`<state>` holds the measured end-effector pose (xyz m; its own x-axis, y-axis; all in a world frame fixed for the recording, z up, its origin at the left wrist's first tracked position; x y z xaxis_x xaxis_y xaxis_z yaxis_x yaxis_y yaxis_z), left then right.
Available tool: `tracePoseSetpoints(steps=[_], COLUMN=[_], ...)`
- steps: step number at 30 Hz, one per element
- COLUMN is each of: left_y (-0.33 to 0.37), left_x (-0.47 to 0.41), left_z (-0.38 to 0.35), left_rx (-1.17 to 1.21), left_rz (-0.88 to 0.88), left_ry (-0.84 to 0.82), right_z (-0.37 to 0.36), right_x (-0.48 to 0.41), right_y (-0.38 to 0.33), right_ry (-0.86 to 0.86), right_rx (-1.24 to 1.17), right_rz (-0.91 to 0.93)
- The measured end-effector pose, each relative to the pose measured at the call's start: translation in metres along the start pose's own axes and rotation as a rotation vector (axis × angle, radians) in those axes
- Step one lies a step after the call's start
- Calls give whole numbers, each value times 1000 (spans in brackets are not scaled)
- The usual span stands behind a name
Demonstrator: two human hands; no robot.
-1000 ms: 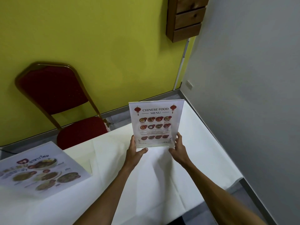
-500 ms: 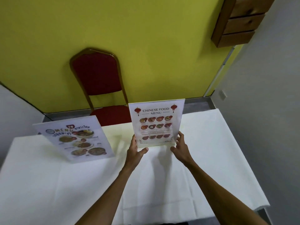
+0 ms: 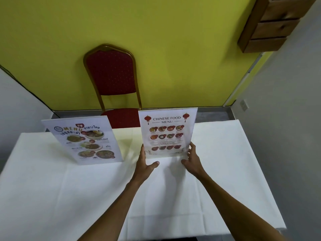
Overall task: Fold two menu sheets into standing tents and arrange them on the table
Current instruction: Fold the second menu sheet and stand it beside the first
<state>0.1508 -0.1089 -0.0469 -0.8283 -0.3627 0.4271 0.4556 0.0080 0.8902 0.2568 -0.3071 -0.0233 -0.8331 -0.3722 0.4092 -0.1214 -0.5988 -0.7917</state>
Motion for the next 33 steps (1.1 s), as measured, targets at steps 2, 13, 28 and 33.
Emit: tracePoseSetpoints(steps=[2, 13, 28, 33], left_y=[-1, -11, -45, -60], left_x=[1, 4, 71, 95], left_z=[-1, 3, 37, 59], left_rx=[-9, -119, -407, -347], left_rz=[-4, 62, 108, 153], left_ry=[6, -14, -50, -16], right_z=[0, -5, -28, -72], right_x=[0, 2, 35, 46], right_y=[2, 23, 56, 33], right_ry=[-7, -80, 19, -81], right_rx=[4, 169, 781, 780], right_rz=[10, -56, 18, 79])
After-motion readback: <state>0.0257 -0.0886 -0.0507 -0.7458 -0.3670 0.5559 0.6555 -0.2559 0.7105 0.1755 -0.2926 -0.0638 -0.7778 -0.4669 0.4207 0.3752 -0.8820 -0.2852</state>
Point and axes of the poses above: each hand's wrist, its own x-axis away from the middle knuckle, its own z-axis out of the back of the hand, y = z × x, the point moved 10 cm from there along -x, towards the middle knuckle, and after that the axes turned 6 degrees about x, right-handed, at the moved point
